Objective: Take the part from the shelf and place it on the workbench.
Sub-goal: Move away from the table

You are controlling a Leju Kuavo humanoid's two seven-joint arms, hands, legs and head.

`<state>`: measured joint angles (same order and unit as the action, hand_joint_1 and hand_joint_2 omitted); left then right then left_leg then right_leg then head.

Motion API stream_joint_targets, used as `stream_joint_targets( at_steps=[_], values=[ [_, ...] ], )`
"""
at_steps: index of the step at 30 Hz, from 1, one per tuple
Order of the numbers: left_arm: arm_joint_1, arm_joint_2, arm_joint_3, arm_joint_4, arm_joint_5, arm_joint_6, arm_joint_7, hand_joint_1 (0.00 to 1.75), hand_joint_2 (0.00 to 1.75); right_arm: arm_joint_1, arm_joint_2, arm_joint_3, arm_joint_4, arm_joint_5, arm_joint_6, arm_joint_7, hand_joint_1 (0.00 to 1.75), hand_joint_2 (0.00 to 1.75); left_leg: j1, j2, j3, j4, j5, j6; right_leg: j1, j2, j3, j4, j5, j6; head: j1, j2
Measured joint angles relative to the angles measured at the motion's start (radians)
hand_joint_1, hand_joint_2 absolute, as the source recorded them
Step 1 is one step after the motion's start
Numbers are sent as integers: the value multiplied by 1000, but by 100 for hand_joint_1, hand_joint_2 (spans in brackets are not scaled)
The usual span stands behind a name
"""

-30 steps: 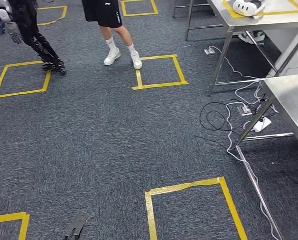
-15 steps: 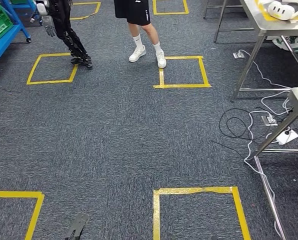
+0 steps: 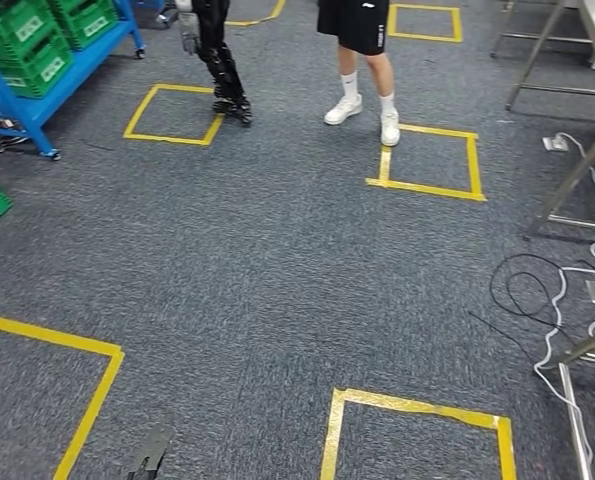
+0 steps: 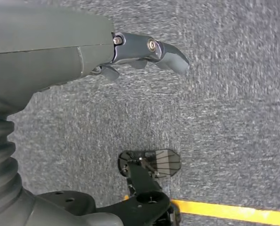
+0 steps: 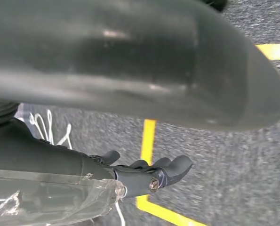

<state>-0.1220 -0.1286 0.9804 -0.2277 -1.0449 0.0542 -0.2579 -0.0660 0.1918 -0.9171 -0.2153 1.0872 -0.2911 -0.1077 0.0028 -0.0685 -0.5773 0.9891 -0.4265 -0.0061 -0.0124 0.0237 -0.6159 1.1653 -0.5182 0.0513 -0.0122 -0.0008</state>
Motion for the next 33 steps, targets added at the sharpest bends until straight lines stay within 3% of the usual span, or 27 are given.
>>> stream_joint_targets(
  at_steps=[2,3,4,5,7,9,11,12,13,14,16,18,19,20,22,24,26,27,28,30,31,33],
  values=[
    [-2,1,0,0,0,0,0,0,175,-1,1,0,2,0,0,0,0,0,1,-24,-6,6,1,-13,-12,50,47,-105,37,4,2,0],
    [-1,2,0,0,0,0,0,0,175,-1,2,0,3,0,0,0,0,0,2,-34,-12,7,5,-20,-14,67,54,-122,38,2,2,0],
    [0,3,0,0,0,0,0,0,175,-2,2,0,4,0,0,1,0,0,3,-44,-16,7,9,-26,-12,66,54,-124,38,-5,2,0],
    [2,3,0,0,0,0,0,0,175,-2,2,0,4,0,0,1,0,0,6,-50,-19,3,12,-31,-10,56,53,-123,41,-13,1,0],
    [4,4,0,0,0,0,0,0,175,-2,3,0,4,0,0,1,0,0,5,-22,-32,24,-5,-39,-7,33,54,-127,44,-29,-4,0],
    [0,2,0,0,0,0,0,0,175,-1,3,0,4,0,0,1,0,0,3,29,-81,125,-63,-44,-3,3,54,-130,46,-42,-12,0],
    [-2,0,0,0,1,0,0,0,175,1,3,0,4,0,-1,1,0,0,3,48,-143,258,-119,-46,3,-27,52,-130,45,-47,-15,0],
    [-1,-1,0,0,1,0,0,0,175,1,2,0,4,0,-1,1,0,0,3,50,-157,290,-125,-46,4,-41,51,-130,45,-48,-15,0],
    [1,-1,0,0,2,0,0,0,175,0,2,0,4,0,0,0,0,0,3,51,-151,284,-111,-44,6,-53,51,-130,45,-48,-15,0],
    [3,-1,0,0,3,0,0,0,175,-1,2,0,4,-1,0,-1,0,0,2,57,-126,241,-84,-42,6,-65,52,-130,44,-48,-15,0],
    [1,-1,0,0,4,0,0,0,175,-2,2,0,4,-1,0,-2,0,0,-5,100,-47,105,-27,-33,10,-86,55,-128,42,-44,-16,0],
    [-3,-1,0,0,4,0,0,0,175,-2,2,0,4,-1,-1,-3,0,0,-14,138,-2,20,-10,-25,15,-104,57,-128,38,-35,-16,0],
    [-3,-1,0,0,4,0,0,0,175,-2,2,0,4,-2,-1,-4,0,0,-17,140,1,8,-12,-22,17,-113,59,-129,38,-30,-15,0],
    [-2,0,0,0,3,0,0,0,175,-3,3,0,4,-3,-1,-4,0,0,-17,129,0,5,-11,-16,17,-123,62,-132,37,-25,-14,0],
    [3,1,0,0,1,0,0,0,175,-4,3,0,4,-4,-1,-4,0,0,-12,109,1,-2,-6,-6,14,-105,59,-117,23,-14,-11,0],
    [0,1,0,0,-1,0,0,0,175,-3,4,0,4,-4,-2,-4,0,0,-7,87,3,-7,-1,3,10,-56,20,-29,-27,-5,-6,0],
    [-2,0,0,0,-3,0,0,0,175,1,4,-1,4,-4,-2,-4,0,0,-5,62,2,-7,-1,6,9,-33,-45,103,-83,0,-2,0],
    [-2,0,0,0,-3,0,0,0,175,2,4,-1,4,-4,-2,-4,0,0,-5,50,2,-6,0,6,9,-30,-66,142,-90,1,-2,0],
    [-1,0,0,0,-3,0,0,0,175,2,3,-1,4,-4,-3,-4,0,0,-4,37,3,-6,0,6,8,-29,-71,143,-76,2,-2,0],
    [0,0,0,0,-3,0,0,0,175,1,3,-1,4,-2,-4,-4,0,0,-1,10,5,-4,0,1,3,-17,-25,37,-6,4,-2,0],
    [-1,0,0,0,-3,0,0,0,175,1,3,-1,5,-2,-4,-5,0,0,-1,-3,5,-2,0,-4,-2,7,8,-33,23,7,-1,0],
    [-1,1,-1,0,-3,-1,1,0,175,-1,3,-1,6,-1,-5,-6,0,0,1,-24,-2,3,1,-16,-9,46,48,-117,47,4,0,0]
  ],
)
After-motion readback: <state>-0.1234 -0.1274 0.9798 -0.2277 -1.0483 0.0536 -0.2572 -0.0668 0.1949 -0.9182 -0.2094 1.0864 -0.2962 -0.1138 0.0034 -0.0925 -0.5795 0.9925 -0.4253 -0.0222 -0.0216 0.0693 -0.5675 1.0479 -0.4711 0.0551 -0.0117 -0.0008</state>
